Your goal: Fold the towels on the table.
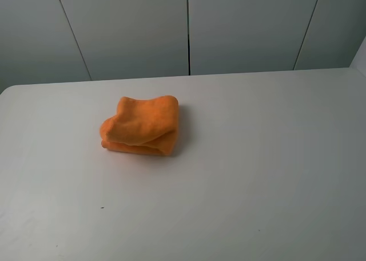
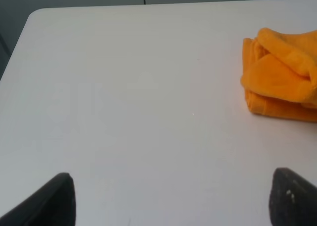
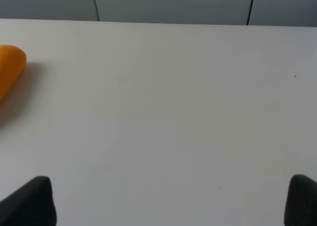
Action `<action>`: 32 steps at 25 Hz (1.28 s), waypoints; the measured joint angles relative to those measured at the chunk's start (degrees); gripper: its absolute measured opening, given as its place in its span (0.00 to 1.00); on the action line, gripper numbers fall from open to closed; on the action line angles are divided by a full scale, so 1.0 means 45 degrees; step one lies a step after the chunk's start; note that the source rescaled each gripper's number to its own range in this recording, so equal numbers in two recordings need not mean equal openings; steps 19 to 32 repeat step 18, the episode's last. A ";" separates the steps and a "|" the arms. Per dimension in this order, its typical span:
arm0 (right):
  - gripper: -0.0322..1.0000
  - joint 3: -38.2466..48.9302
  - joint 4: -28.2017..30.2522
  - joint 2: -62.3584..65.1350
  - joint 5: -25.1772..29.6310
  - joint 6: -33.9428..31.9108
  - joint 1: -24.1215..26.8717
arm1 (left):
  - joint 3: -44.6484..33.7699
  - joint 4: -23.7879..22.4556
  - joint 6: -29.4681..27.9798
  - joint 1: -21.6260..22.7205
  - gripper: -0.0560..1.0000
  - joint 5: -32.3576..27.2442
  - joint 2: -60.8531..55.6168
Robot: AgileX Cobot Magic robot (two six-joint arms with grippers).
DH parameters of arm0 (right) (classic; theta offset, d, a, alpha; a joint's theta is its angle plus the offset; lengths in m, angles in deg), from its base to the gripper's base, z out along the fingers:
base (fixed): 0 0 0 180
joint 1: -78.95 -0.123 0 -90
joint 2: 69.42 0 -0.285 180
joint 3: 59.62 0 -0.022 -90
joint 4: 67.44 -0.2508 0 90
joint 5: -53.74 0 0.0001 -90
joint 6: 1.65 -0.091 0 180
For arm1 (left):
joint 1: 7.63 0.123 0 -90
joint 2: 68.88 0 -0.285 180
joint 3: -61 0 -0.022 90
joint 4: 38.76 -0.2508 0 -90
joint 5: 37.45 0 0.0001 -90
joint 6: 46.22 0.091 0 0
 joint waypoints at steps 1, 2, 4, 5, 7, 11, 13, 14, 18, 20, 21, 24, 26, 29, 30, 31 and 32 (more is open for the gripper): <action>1.00 0.0000 0.0000 0.0000 0.0000 0.0000 0.0000 | 0.0000 0.0000 0.0000 0.0000 1.00 0.0000 0.0000; 1.00 0.0000 0.0000 0.0000 0.0000 0.0000 0.0000 | 0.0000 0.0000 0.0000 0.0000 1.00 0.0000 0.0000; 1.00 0.0000 0.0000 0.0000 0.0000 0.0000 0.0000 | 0.0000 0.0000 0.0000 0.0000 1.00 0.0000 0.0000; 1.00 0.0000 0.0000 0.0000 0.0000 0.0000 0.0000 | 0.0000 0.0000 0.0000 0.0000 1.00 0.0000 0.0000; 1.00 0.0000 0.0000 0.0000 0.0000 0.0000 0.0000 | 0.0000 0.0000 0.0000 0.0000 1.00 0.0000 0.0000; 1.00 0.0000 0.0000 0.0000 0.0000 0.0000 0.0000 | 0.0000 0.0000 0.0000 0.0000 1.00 0.0000 0.0000; 1.00 0.0000 0.0000 0.0000 0.0000 0.0000 0.0000 | 0.0000 0.0000 0.0000 0.0000 1.00 0.0000 0.0000; 1.00 0.0000 0.0000 0.0000 0.0000 0.0000 0.0000 | 0.0000 0.0000 0.0000 0.0000 1.00 0.0000 0.0000; 1.00 0.0000 0.0000 0.0000 0.0000 0.0000 0.0000 | 0.0000 0.0000 0.0000 0.0000 1.00 0.0000 0.0000; 1.00 0.0000 0.0000 0.0000 0.0000 0.0000 0.0000 | 0.0000 0.0000 0.0000 0.0000 1.00 0.0000 0.0000; 1.00 0.0000 0.0000 0.0000 0.0000 0.0000 0.0000 | 0.0000 0.0000 0.0000 0.0000 1.00 0.0000 0.0000; 1.00 0.0000 0.0000 0.0000 0.0000 0.0000 0.0000 | 0.0000 0.0000 0.0000 0.0000 1.00 0.0000 0.0000; 1.00 0.0000 0.0000 0.0000 0.0000 0.0000 0.0000 | 0.0000 0.0000 0.0000 0.0000 1.00 0.0000 0.0000; 1.00 0.0000 0.0000 0.0000 0.0000 0.0000 0.0000 | 0.0000 0.0000 0.0000 0.0000 1.00 0.0000 0.0000; 1.00 0.0000 0.0000 0.0000 0.0000 0.0000 0.0000 | 0.0000 0.0000 0.0000 0.0000 1.00 0.0000 0.0000; 1.00 0.0000 0.0000 0.0000 0.0000 0.0000 0.0000 | 0.0000 0.0000 0.0000 0.0000 1.00 0.0000 0.0000; 1.00 0.0000 0.0000 0.0000 0.0000 0.0000 0.0000 | 0.0000 0.0000 0.0000 0.0000 1.00 0.0000 0.0000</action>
